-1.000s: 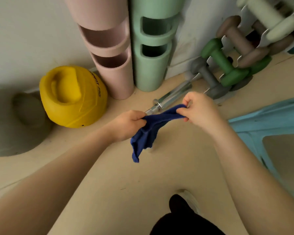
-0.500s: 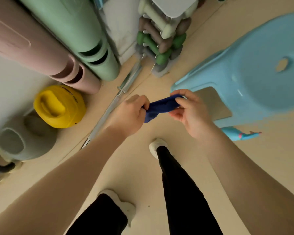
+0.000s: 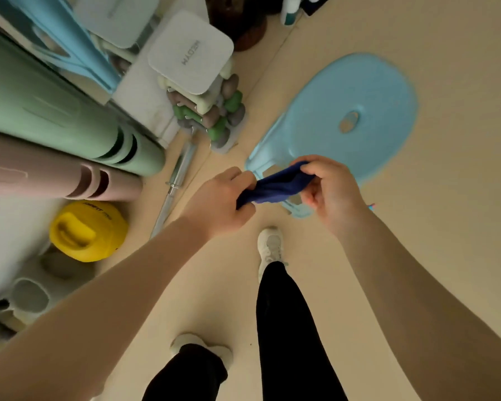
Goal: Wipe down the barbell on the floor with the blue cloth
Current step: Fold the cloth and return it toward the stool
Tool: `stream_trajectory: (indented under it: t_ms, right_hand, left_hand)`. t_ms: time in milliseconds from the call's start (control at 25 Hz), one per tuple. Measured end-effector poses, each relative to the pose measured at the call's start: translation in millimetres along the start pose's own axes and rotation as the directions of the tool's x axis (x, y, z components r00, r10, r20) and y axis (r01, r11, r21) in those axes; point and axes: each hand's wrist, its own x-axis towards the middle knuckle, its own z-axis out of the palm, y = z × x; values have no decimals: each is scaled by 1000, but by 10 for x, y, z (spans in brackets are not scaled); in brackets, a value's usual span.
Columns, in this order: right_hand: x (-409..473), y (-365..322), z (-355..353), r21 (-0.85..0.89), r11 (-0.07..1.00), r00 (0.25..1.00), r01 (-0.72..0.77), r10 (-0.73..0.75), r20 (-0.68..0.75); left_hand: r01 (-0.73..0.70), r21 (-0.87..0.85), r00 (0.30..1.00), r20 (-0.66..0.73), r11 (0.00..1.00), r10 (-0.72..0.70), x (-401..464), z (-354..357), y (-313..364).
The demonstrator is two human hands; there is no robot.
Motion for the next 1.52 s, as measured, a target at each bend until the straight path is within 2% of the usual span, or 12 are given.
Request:
stream_trajectory:
  t_ms: [80,160,320,560,680,840,1040,1160,1240,1320,1400,1520]
  right_hand:
    - [11,-179,-143,33,999,999,-17,18,-26]
    - [65,-406,-322,32,999,998,18,-15,-63]
    - [302,-955,-703,95,987,981,132,-116,-154]
    - [559,-1732,-1251,210,940,926,269,-193,-323]
    - [544,-1614,-1344,197,964,899,177,-77,-430]
    - [542,-1063,-1351,106,981,867,-160,191,-460]
    - [788,-618,-1353,73,903,815,-424,415,-403]
    - [1026,-575,-1371,144,909,822,-391,415,-390]
    - [1204,-493,-1407,97,950,863,-297,311,-398]
    - [1337,-320,-1469,-163,943,863,-292,185,-471]
    - [1390,-170,-1503,-328,870,819,-367,136,-557]
    - [1381,-67,-1483,-259,879,813,-401,211,-542]
  left_hand:
    - [243,-136,964,142,960,-224,216,-103,190]
    - [323,-153,934,209,934,-289,528,-170,406]
    - [208,-72,976,85,975,-202,1287,-337,879]
    - [-75,-102,997,-15,992,74,2054,-520,1479]
    - [-123,-43,986,105,992,126,2099,-381,1476]
    - [-125,50,957,271,991,107,2019,154,1059]
    - [21,-10,924,381,1000,-16,1939,657,661]
    - [205,-128,939,305,970,-158,2049,785,571]
    - [334,-128,938,148,934,-315,2140,872,490]
    - [512,-153,858,58,845,-510,2171,946,445]
    - [663,-213,748,146,718,-647,2138,1025,454]
    - [729,-243,684,253,640,-684,2081,1169,495]
